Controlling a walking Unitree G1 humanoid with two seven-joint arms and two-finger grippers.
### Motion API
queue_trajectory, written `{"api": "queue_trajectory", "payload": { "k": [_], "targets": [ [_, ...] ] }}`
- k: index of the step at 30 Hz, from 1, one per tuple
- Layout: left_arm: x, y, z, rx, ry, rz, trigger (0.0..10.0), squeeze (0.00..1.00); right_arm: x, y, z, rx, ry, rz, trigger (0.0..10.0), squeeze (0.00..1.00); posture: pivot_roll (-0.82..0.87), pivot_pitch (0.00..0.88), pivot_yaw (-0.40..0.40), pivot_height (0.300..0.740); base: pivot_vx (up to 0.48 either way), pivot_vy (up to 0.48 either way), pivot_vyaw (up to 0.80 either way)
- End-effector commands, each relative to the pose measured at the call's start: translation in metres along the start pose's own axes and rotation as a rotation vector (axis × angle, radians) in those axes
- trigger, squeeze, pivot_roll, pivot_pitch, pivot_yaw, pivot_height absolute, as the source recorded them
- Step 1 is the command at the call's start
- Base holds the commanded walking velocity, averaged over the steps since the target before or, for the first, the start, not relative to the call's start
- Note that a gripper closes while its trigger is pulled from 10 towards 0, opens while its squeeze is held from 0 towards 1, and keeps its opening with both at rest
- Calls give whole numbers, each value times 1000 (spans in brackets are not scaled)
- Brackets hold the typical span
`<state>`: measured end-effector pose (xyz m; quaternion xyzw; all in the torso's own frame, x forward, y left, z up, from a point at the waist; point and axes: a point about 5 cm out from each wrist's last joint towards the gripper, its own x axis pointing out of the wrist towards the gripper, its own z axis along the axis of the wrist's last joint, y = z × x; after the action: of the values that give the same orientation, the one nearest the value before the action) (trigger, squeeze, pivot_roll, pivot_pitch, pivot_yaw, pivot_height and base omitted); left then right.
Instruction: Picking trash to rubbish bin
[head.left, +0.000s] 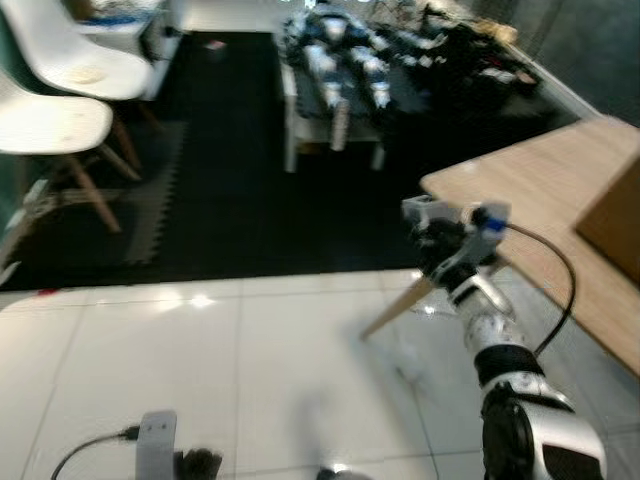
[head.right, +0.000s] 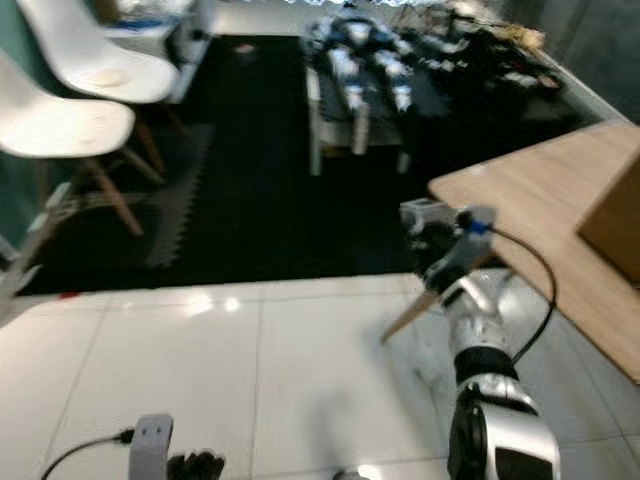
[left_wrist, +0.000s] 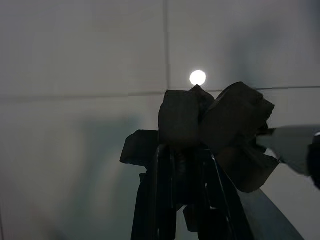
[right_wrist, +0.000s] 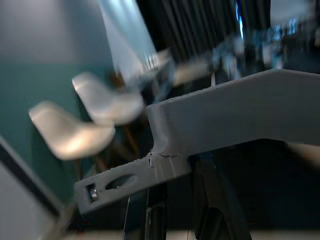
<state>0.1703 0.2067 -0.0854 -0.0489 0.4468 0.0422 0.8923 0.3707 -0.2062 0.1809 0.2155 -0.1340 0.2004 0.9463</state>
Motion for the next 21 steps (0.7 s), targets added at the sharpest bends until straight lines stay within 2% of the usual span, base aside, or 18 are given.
{"api": "queue_trajectory", "payload": {
  "k": [1,3,4,5,7,8,9,11,12,13,14,15,16,17,18,20,21],
  "targets": [
    [0,-2,-3,8,5,-5,10000,0,6,13,9,63,-53,85,10000,0,21,99,-26,740,0,0,-800],
    [2,-6,11,12,-46,-18,10000,0,12,31,28,90,-129,189,10000,0,22,101,-25,740,0,0,-800],
    [2,-6,11,12,-46,-18,10000,0,12,31,28,90,-129,189,10000,0,22,101,-25,740,0,0,-800],
    [6,-10,34,8,-129,-35,10000,0,16,46,42,95,-175,275,10000,0,22,103,-24,740,0,0,-800],
    [6,-11,39,8,-149,-39,10000,0,16,49,45,97,-183,296,10000,0,22,103,-24,740,0,0,-800],
    [7,-13,55,10,-205,-50,10000,0,16,56,50,90,-192,337,10000,0,21,106,-22,740,0,0,-800],
    [7,-15,83,14,-298,-65,10000,0,15,65,56,76,-193,396,10000,0,21,106,-22,740,0,0,-800],
    [7,-15,90,15,-320,-69,10000,0,14,67,57,75,-192,411,10000,0,21,106,-22,740,0,0,-800],
    [3,-14,131,-10,-462,-84,10000,0,11,74,56,30,-144,461,10000,0,15,111,-20,740,0,0,-800],
    [-1,-14,149,-17,-526,-93,10000,0,9,77,53,7,-118,477,10000,0,15,111,-20,740,0,0,-800],
    [-3,-13,159,-20,-564,-98,10000,0,8,78,52,-8,-102,485,10000,0,10,113,-20,740,0,0,-800],
    [-3,-13,159,-20,-564,-98,10000,0,8,78,52,-8,-102,485,10000,0,10,113,-20,740,0,0,-800],
    [-8,-12,176,-25,-625,-109,10000,0,7,79,49,-25,-83,490,10000,0,10,113,-20,740,0,0,-800],
    [-18,-11,205,-30,-737,-136,10000,0,4,81,47,-34,-63,490,10000,0,5,115,-20,740,0,0,-800],
    [-23,-11,217,-29,-786,-150,10000,0,4,82,47,-34,-60,488,10000,0,3,114,-19,740,0,0,-800],
    [-28,-10,226,-26,-824,-161,10000,0,3,82,47,-31,-60,486,10000,0,3,114,-19,740,0,0,-800],
    [-36,-10,242,-23,-887,-185,10000,0,3,81,48,-30,-64,475,10000,0,2,111,-17,740,0,0,-800]
  ]
}}
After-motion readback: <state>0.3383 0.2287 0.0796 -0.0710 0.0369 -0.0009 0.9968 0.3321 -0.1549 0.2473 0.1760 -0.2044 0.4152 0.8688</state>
